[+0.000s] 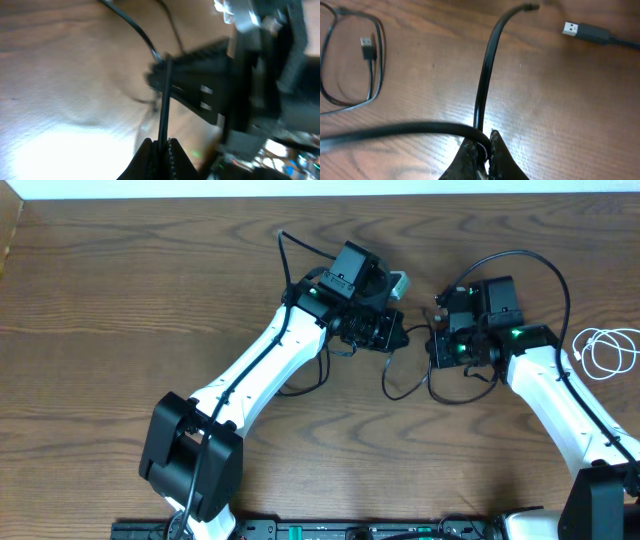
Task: Untangle cables
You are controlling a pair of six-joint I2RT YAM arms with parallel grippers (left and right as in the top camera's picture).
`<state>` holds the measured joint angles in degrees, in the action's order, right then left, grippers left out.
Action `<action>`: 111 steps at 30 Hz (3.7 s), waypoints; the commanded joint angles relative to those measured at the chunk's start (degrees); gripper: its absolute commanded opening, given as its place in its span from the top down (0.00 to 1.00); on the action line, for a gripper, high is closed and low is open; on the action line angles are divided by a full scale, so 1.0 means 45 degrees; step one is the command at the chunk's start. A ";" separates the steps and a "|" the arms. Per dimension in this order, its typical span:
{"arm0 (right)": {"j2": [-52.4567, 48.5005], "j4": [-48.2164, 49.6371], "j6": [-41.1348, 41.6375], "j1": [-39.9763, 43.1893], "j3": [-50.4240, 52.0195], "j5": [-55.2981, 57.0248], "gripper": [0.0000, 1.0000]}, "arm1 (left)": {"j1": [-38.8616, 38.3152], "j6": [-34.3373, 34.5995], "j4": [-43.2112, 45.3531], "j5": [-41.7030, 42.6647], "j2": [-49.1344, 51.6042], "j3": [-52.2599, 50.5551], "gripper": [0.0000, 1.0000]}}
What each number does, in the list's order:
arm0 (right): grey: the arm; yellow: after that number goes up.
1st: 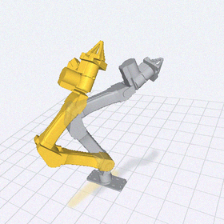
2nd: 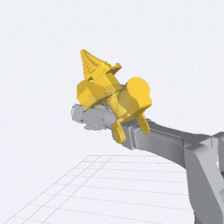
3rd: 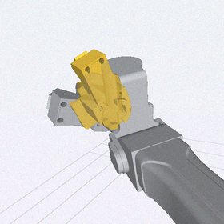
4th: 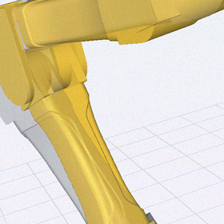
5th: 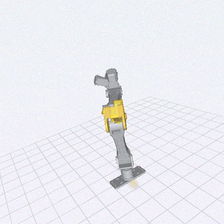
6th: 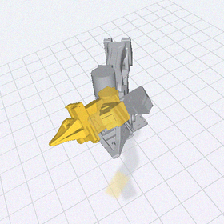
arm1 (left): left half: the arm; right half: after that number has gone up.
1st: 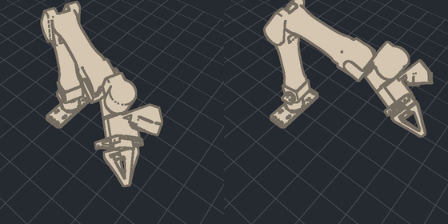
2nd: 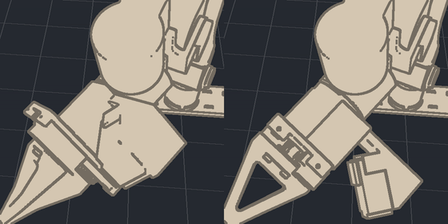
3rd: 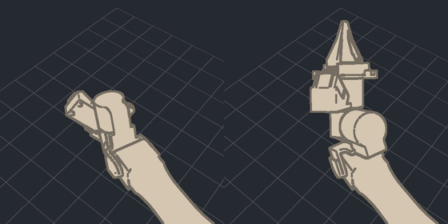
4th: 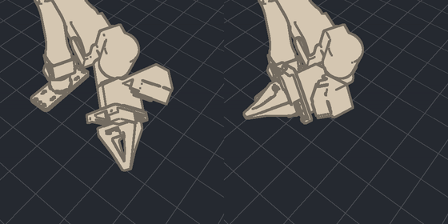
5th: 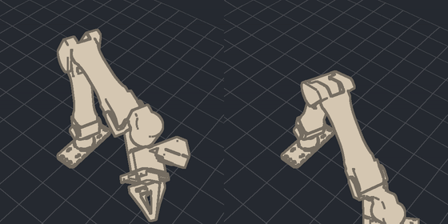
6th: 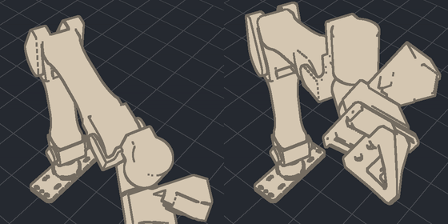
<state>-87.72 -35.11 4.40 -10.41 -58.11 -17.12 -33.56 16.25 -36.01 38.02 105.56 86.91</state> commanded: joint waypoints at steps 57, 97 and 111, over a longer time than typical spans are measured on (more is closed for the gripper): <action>0.0015 -0.1093 -0.0029 0.0549 0.0044 0.0049 0.99 | 0.0821 -0.1656 -0.1088 0.1243 0.0136 -0.0238 0.41; 0.0015 -0.4274 -0.8437 0.0544 0.0039 -1.2488 0.99 | 0.0408 -0.1642 -0.0121 -0.5081 0.0262 -0.0374 0.92; 0.0015 0.0860 -0.3818 0.1511 0.0019 -1.2075 0.99 | 0.0505 -0.1647 -0.1214 -0.5756 0.0170 -0.0369 0.93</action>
<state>-87.72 -34.06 -22.76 -5.93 -57.80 -74.39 -31.70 8.78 -41.25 14.17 106.41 85.47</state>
